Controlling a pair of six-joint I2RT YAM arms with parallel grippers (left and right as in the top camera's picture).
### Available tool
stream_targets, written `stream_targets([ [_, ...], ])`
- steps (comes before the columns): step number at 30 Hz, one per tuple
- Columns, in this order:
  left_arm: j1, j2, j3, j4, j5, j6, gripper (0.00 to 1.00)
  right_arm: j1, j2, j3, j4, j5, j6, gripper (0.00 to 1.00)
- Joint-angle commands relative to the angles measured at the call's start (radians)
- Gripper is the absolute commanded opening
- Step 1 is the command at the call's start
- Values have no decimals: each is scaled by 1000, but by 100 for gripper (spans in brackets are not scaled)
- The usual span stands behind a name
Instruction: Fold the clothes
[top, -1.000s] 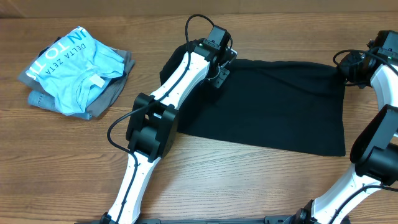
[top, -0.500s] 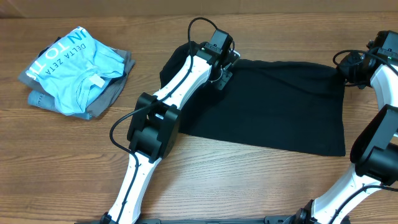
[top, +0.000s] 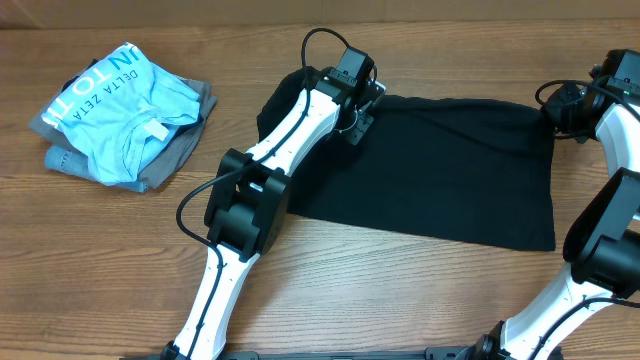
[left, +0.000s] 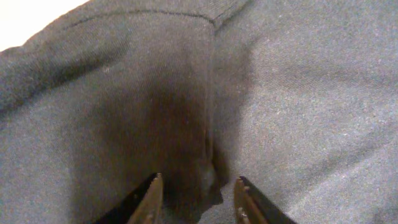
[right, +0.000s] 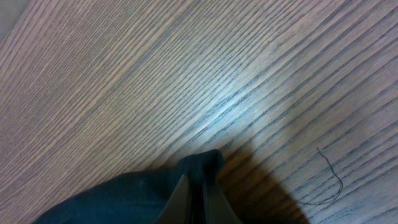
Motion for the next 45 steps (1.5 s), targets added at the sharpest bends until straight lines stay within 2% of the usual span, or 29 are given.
stream_targets([
  [1,-14,8,-19,-2,13,-6,44,-6,-37,27,5,-9,0,4],
  [5,-15,8,-31,9,14,-7,43,-6,-37,27,5,-9,0,4],
  [7,-14,8,-31,16,12,-7,33,-6,-37,27,5,-9,0,4],
  [10,-13,8,-31,19,6,-10,9,-6,-37,27,5,-9,0,4],
  [12,-13,6,-26,19,6,-12,4,-6,-37,27,4,-9,0,4],
  [18,-12,-11,36,-26,-72,-26,4,-6,-37,27,4,-8,0,4],
  [26,0,-18,234,-211,-243,-11,4,-37,-50,27,12,-9,-1,4],
  [31,1,-18,309,-276,-257,9,4,-49,-61,27,-16,-69,-12,4],
  [38,1,-18,402,-425,-371,43,4,-49,-63,27,-27,-108,-28,4],
  [41,1,-18,421,-472,-375,54,4,-49,-65,27,-35,-189,-97,8],
  [45,1,-18,425,-533,-373,55,4,-49,-71,27,-75,-173,-85,8],
])
